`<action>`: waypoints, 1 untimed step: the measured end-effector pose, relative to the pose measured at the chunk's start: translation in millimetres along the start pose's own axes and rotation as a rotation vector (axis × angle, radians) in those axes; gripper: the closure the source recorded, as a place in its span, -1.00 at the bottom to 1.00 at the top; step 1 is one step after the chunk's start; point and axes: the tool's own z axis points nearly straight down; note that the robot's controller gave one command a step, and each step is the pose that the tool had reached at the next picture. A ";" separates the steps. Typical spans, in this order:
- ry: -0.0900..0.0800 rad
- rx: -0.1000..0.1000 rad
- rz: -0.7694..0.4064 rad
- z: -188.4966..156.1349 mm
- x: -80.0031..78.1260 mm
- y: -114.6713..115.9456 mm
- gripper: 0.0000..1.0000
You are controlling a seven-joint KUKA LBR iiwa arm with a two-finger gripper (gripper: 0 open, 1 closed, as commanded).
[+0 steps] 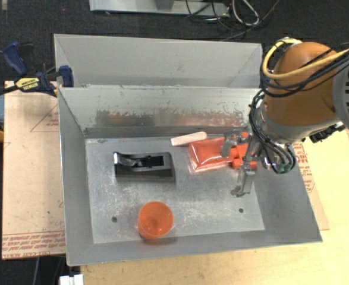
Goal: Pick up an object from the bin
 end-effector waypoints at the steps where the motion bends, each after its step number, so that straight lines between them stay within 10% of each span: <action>1: -0.007 0.001 -0.002 -3.5 -1.4 0.2 -1.00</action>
Offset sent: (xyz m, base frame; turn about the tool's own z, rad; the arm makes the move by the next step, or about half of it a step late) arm 0.0896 -0.0105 -0.1612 0.2003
